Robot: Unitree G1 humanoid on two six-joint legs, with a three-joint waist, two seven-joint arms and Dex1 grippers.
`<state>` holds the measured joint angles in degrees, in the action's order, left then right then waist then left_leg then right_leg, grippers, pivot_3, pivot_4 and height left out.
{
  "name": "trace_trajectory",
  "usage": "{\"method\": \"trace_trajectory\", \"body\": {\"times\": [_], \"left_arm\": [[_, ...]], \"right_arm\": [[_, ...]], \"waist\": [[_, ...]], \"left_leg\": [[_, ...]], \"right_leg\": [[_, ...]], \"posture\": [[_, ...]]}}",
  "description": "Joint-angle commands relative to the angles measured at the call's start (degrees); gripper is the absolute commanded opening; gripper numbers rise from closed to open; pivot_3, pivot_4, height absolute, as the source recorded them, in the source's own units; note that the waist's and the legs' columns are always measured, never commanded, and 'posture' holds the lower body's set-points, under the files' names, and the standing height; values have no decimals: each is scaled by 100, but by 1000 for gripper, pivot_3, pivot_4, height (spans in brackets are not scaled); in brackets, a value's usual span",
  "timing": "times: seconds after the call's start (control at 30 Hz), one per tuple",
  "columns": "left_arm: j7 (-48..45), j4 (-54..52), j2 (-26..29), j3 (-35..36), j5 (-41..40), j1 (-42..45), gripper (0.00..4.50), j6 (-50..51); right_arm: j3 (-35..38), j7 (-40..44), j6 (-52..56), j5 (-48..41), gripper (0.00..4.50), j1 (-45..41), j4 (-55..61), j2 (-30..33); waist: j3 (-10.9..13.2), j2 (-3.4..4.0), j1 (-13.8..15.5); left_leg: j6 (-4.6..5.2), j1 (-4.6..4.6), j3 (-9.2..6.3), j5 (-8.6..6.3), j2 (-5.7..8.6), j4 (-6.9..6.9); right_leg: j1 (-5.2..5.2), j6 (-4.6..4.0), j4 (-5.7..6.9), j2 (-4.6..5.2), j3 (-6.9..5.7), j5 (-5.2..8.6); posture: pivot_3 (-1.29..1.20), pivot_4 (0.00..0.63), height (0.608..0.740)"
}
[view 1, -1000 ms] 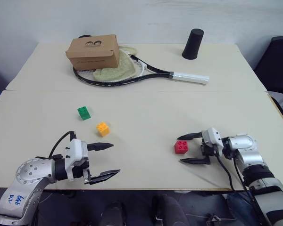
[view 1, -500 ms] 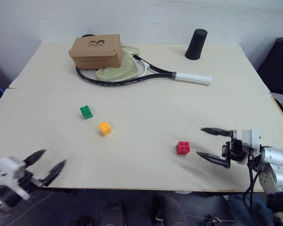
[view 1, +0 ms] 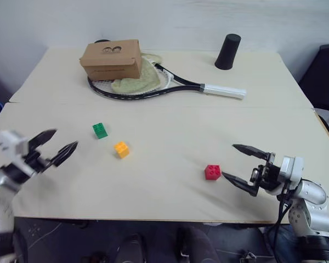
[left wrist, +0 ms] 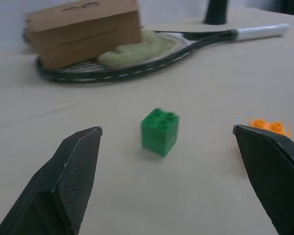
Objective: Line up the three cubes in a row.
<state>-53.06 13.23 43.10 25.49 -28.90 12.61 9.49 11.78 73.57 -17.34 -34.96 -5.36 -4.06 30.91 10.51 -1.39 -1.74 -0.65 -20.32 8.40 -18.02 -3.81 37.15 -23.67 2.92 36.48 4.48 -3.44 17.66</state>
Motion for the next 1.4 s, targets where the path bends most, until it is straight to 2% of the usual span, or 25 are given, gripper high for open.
{"method": "trace_trajectory", "body": {"times": [0.03,0.13,0.23,0.37,0.5,0.63,0.87,0.97,1.1,1.13,1.2,1.27,1.33,1.4], "left_arm": [[-543,1466,218,-685,611,1121,4500,-441],[-795,3127,254,-1256,1244,2356,4500,-1001],[-819,4410,208,-1572,1697,3219,4500,-1523],[-1043,5299,81,-1746,1986,3792,4500,-1863],[-1389,5659,15,-1859,2179,4067,4500,-1910],[-1630,5809,64,-2026,2447,4123,3679,-2023],[-1682,5886,72,-2031,2634,4153,1577,-2180],[-1899,5779,171,-1864,2480,4210,1490,-2312],[-2729,5288,263,-1741,2186,4414,1490,-2166],[-3118,4839,244,-1771,2014,4431,1490,-1829],[-3662,3734,216,-1977,1770,4275,1490,-940],[-3903,2085,264,-2382,1499,3710,1490,134],[-3727,344,270,-2779,1189,3104,1490,1060],[-3289,-879,128,-3035,957,2728,1490,1629]], "right_arm": [[88,-39,17,12,4486,-164,30,67],[101,-111,135,6,4486,-305,125,121],[160,-234,303,-53,4486,-194,541,194],[334,-419,528,-207,4486,160,1179,315],[530,-538,631,-307,4486,575,1600,348],[659,-552,595,-318,4500,855,1685,324],[802,-372,461,-308,4500,990,1450,337],[871,-203,376,-284,4500,1055,1284,327],[911,-74,333,-290,4500,1124,1235,387],[925,12,366,-294,4500,1146,1220,463],[881,361,388,-224,4500,1222,1199,726],[860,605,433,-232,4500,1322,1231,935],[873,672,527,-316,4500,1388,1267,1042],[895,729,576,-351,4500,1414,1279,1100]], "waist": [[0,0,-6],[1,-2,6],[2,-3,15],[2,-4,22],[6,-10,30],[8,-15,22],[10,-17,28],[11,-20,30],[17,-31,28],[18,-31,29],[18,-31,28],[19,-28,29],[18,-28,22],[19,-23,23]], "left_leg": [[-1,-2,3,0,-2,-2],[-5,-12,14,2,-5,7],[-5,-13,20,2,-2,14],[-5,-26,21,2,-3,16],[-3,-38,20,1,1,27],[-2,-41,17,0,2,46],[0,-36,10,0,-3,60],[1,-38,9,-1,-2,60],[2,-43,10,-1,1,66],[2,-45,9,-1,0,70],[2,-62,9,-1,-1,83],[5,-76,0,-1,-1,89],[6,-73,-6,-1,-2,89],[6,-74,-10,-1,-3,89]], "right_leg": [[-3,1,0,-4,-3,1],[-19,1,4,-21,-30,1],[-21,3,7,-25,-48,0],[-30,8,6,-25,-49,3],[-34,11,6,-25,-59,4],[-34,11,22,-28,-60,4],[-34,11,51,-22,-59,4],[-33,11,49,-19,-60,4],[-35,11,49,-24,-62,4],[-35,11,50,-27,-65,4],[-37,11,54,-41,-76,4],[-45,13,54,-44,-73,3],[-45,16,53,-30,-51,4],[-45,22,57,-12,-12,8]], "posture": [[0,150,740],[0,150,740],[0,150,740],[0,150,740],[0,150,740],[0,150,740],[0,150,740],[0,150,740],[0,150,740],[0,150,740],[0,150,740],[0,150,740],[0,150,740],[0,150,740]]}}
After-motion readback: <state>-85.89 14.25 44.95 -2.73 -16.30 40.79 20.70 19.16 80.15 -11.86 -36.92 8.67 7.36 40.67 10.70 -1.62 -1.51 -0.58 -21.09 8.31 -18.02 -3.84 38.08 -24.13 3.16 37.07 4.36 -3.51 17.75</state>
